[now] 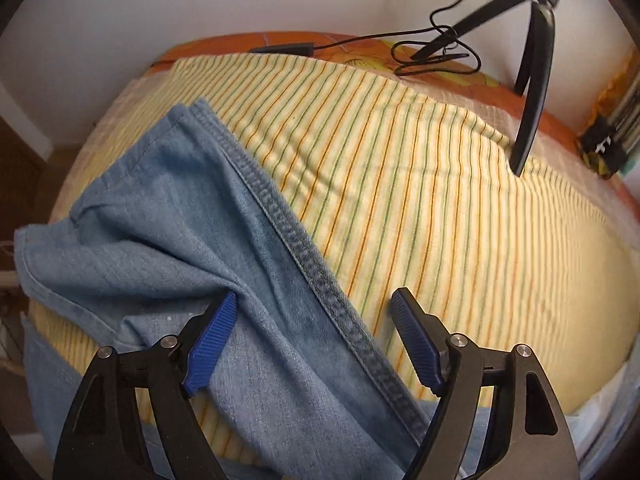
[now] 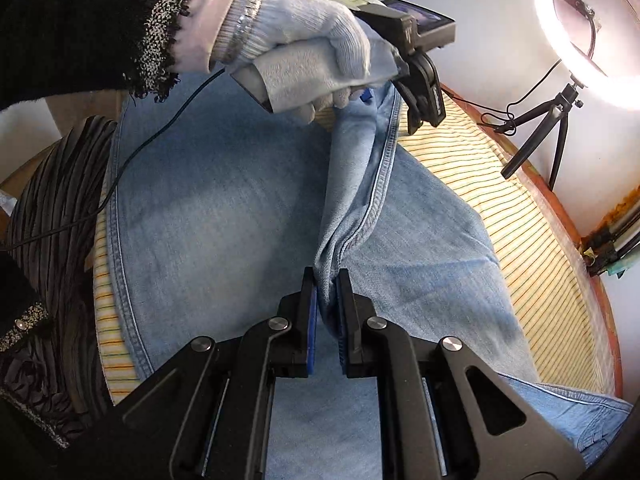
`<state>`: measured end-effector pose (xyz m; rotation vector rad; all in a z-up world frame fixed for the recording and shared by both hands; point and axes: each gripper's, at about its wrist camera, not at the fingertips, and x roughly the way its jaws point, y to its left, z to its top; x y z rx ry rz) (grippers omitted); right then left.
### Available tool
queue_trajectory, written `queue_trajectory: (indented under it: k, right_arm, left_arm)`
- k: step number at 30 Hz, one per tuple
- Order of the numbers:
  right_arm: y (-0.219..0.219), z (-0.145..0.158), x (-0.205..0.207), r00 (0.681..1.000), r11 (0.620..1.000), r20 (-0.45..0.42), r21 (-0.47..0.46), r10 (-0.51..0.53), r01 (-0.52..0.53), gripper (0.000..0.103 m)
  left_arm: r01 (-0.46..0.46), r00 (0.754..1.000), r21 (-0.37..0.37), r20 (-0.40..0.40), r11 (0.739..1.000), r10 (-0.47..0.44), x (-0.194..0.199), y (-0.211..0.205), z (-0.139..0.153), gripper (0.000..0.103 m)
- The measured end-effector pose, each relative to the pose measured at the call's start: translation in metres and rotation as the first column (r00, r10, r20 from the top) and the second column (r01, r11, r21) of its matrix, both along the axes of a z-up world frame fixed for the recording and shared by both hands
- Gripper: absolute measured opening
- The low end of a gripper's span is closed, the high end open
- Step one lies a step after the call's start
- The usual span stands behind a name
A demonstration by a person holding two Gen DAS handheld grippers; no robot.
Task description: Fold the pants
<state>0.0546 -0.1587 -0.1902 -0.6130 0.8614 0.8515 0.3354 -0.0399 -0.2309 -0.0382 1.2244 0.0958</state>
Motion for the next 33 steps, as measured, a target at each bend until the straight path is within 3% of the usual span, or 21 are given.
queue_trajectory:
  k: [2, 4, 6, 9, 11, 17, 25, 28, 31, 33]
  right_arm:
    - [-0.001, -0.001, 0.001, 1.000, 1.000, -0.005, 0.008, -0.012, 0.012, 0.010]
    - [0.000, -0.002, 0.002, 1.000, 1.000, -0.004, 0.015, -0.022, 0.022, 0.010]
    - [-0.001, 0.000, 0.002, 1.000, 1.000, 0.003, 0.015, -0.028, 0.028, 0.010]
    - [-0.002, 0.003, 0.001, 0.999, 0.999, 0.013, 0.012, -0.034, 0.034, 0.010]
    - [-0.002, 0.005, 0.000, 0.999, 0.999, 0.022, 0.008, -0.032, 0.032, 0.010]
    - [-0.002, 0.008, -0.007, 0.999, 1.000, 0.031, -0.013, -0.019, 0.020, 0.010]
    - [-0.004, 0.000, -0.012, 1.000, 0.999, 0.010, -0.041, -0.001, 0.001, 0.010]
    - [-0.004, -0.002, -0.010, 1.000, 0.999, 0.007, -0.042, -0.004, 0.005, 0.010]
    - [-0.004, -0.003, -0.007, 1.000, 0.999, 0.001, -0.044, -0.009, 0.009, 0.009]
    - [-0.004, -0.004, -0.007, 1.000, 0.999, -0.003, -0.046, -0.010, 0.010, 0.009]
  left_arm:
    - [0.021, 0.999, 0.037, 0.042, 0.999, -0.023, -0.004, -0.003, -0.002, 0.072]
    - [0.032, 0.995, 0.058, 0.091, 0.998, -0.037, -0.010, 0.001, 0.000, 0.056]
    - [0.016, 0.992, 0.062, 0.124, 0.998, -0.023, -0.015, 0.009, 0.003, 0.024]
    - [-0.006, 0.989, -0.027, 0.145, 1.000, 0.010, -0.022, 0.031, 0.011, 0.008]
    - [-0.022, 0.986, -0.112, 0.161, 0.994, 0.040, -0.030, 0.045, 0.017, 0.006]
    - [-0.021, 0.973, -0.243, 0.218, 0.970, 0.076, -0.071, 0.079, 0.041, 0.004]
    - [-0.079, 0.971, -0.354, 0.185, 0.932, 0.153, -0.153, 0.133, 0.027, 0.004]
    - [-0.112, 0.967, -0.373, 0.173, 0.921, 0.187, -0.160, 0.149, 0.021, 0.006]
    - [-0.122, 0.958, -0.374, 0.196, 0.919, 0.207, -0.154, 0.161, 0.031, 0.022]
    - [-0.122, 0.956, -0.388, 0.202, 0.914, 0.213, -0.138, 0.163, 0.041, 0.040]
